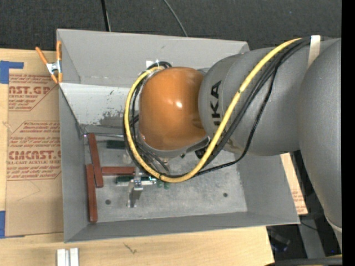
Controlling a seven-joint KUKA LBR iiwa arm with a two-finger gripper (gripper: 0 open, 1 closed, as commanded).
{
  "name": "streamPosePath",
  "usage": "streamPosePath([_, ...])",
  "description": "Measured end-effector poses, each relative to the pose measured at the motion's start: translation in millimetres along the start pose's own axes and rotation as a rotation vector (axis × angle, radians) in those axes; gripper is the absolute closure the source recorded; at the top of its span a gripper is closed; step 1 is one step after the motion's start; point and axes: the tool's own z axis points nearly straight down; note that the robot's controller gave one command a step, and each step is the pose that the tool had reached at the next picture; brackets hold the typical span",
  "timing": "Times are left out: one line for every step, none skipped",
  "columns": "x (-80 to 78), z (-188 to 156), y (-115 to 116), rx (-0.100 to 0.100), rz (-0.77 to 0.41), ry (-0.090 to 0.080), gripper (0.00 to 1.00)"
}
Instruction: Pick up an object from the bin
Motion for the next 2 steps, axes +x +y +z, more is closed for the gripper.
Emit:
streamPosePath([-0.6, -0.5, -0.5, 0.000, 0.001, -0.001, 0.00])
streamPosePath([-12.2, 39.1, -7.8, -0.004, 0.030, -0.010, 0.00])
